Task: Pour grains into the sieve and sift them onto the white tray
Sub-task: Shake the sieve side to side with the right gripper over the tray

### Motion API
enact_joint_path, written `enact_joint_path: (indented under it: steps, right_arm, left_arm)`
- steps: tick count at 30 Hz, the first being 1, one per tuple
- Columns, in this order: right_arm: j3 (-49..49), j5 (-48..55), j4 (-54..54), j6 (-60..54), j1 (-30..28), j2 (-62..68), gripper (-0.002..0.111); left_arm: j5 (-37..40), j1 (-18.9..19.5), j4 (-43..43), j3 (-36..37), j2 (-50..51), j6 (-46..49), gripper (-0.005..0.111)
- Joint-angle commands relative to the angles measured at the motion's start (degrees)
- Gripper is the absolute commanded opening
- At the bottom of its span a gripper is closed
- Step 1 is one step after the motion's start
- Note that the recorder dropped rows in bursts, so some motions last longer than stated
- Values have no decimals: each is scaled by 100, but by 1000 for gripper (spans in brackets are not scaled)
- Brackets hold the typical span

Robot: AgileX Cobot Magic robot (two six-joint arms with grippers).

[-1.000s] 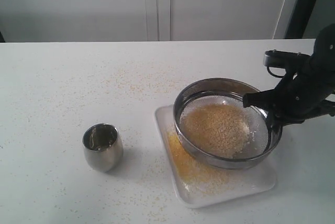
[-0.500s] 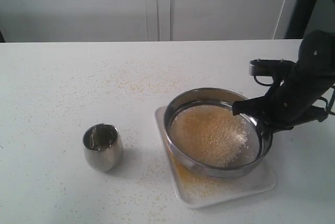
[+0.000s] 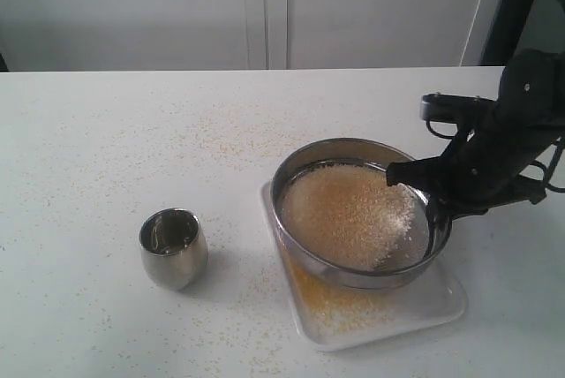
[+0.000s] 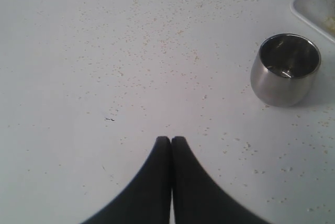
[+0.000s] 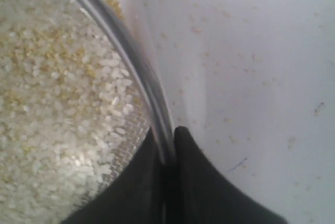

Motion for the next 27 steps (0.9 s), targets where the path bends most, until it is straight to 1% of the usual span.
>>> enact_joint_path:
  steps: [1, 2, 3, 4, 5, 6, 7, 9, 10, 11, 12, 14, 15, 16, 17, 18, 19, 21, 22, 23, 24, 25, 26, 27]
  right_arm:
    - [-59, 98, -52, -511, 54, -86, 0]
    - [-59, -45, -303, 97, -52, -86, 0]
    - [-59, -95, -228, 608, -115, -86, 0]
    - [-59, 4, 59, 451, -95, -86, 0]
    - [-59, 203, 301, -467, 21, -86, 0]
    - [-59, 266, 253, -845, 76, -99, 0]
    - [-59, 182, 106, -716, 54, -99, 0]
    - [-59, -111, -89, 143, -82, -99, 0]
    - [-69, -162, -38, 515, -117, -99, 0]
    - [-71, -100, 178, 619, -127, -99, 0]
    - [-82, 29, 358, 259, -56, -99, 0]
    - [-127, 282, 337, -965, 92, -99, 0]
    - [-127, 217, 181, -960, 103, -99, 0]
    - [-127, 68, -62, -555, 55, -99, 0]
    - [-127, -72, -296, 353, -29, -87, 0]
    - [-127, -120, -295, 871, -80, -87, 0]
    - [-138, -80, -182, 1048, -80, -87, 0]
    - [-141, 198, 18, -63, 76, -87, 0]
    - [-141, 283, -46, -642, 142, -97, 0]
    - [-141, 245, -239, -680, 154, -97, 0]
    - [-141, 126, -462, -138, 105, -83, 0]
    - [-141, -21, -605, 676, 21, -74, 0]
    - [-141, -88, -567, 1299, -32, -67, 0]
    - [-141, -54, -429, 1292, -31, -67, 0]
  left_arm:
    - [54, -37, -37, 19, -42, -4, 0]
    - [54, -37, -37, 19, -42, -4, 0]
    - [54, -37, -37, 19, -42, -4, 0]
    - [54, -37, -37, 19, -42, -4, 0]
    - [54, -37, -37, 19, -42, -4, 0]
    - [54, -37, -37, 19, -42, -4, 0]
    - [54, -37, -37, 19, -42, -4, 0]
    - [54, -37, -37, 19, -42, -4, 0]
    - [54, -37, -37, 19, -42, -4, 0]
    - [54, -37, -37, 19, -42, -4, 0]
    - [54, -37, -37, 19, -42, -4, 0]
    - [54, -37, -37, 19, -42, -4, 0]
    - [54, -37, -37, 19, -42, -4, 0]
    - [54, -37, -37, 19, -42, -4, 0]
    - [54, -37, -37, 19, -42, -4, 0]
    - [54, -37, -37, 19, -42, -4, 0]
    - [54, -37, -37, 19, -42, -4, 0]
    - [54, -37, -37, 19, -42, -4, 0]
    - [54, -37, -37, 19, -42, -4, 0]
    - [54, -37, -37, 19, -42, -4, 0]
    - [54, -37, -37, 19, -42, -4, 0]
    - [54, -37, -37, 19, -42, -4, 0]
    - [54, -37, -37, 19, -42, -4, 0]
    - [54, -37, -37, 19, -42, -4, 0]
